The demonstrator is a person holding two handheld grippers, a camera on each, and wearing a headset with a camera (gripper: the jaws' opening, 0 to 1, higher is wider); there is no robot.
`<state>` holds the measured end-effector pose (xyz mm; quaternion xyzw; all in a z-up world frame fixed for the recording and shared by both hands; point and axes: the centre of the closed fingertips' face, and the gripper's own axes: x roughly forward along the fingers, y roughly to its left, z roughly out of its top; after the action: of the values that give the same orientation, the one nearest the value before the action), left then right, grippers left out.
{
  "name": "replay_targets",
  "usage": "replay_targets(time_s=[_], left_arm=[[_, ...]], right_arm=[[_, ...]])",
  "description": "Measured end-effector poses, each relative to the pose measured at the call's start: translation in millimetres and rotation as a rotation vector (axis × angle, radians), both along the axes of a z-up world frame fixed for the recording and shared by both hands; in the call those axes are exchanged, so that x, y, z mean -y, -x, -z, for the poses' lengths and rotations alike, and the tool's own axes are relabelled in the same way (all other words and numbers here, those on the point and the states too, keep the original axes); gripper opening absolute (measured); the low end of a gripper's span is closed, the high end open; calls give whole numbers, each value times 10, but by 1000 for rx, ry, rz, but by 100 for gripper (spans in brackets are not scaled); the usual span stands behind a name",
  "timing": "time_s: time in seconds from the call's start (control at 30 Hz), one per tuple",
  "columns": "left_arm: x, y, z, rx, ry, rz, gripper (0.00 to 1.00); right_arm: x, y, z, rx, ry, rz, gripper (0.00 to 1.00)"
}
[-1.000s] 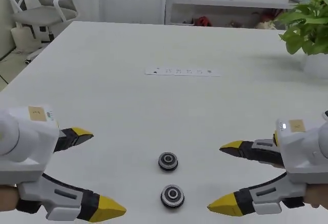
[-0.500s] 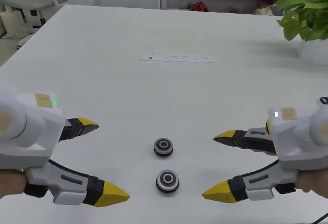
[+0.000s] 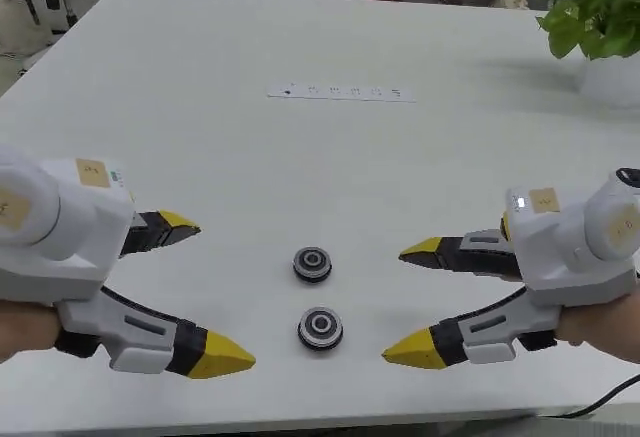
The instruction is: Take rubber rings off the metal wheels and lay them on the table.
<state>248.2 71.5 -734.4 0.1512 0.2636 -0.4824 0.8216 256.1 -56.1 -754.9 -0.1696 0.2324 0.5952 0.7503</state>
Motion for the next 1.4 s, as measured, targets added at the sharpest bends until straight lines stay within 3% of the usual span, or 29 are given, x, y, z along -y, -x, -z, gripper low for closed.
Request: replay_targets(time_s=[0.77, 1.03, 1.4], left_arm=[[150, -20, 15, 1, -13, 65, 88], [181, -35, 54, -2, -28, 94, 84], [235, -45, 79, -2, -16, 123, 79]], right_arm=[[-64, -29, 63, 7, -3, -59, 54], [-101, -22, 81, -9, -11, -75, 51], [-154, 6, 135, -40, -17, -100, 45]])
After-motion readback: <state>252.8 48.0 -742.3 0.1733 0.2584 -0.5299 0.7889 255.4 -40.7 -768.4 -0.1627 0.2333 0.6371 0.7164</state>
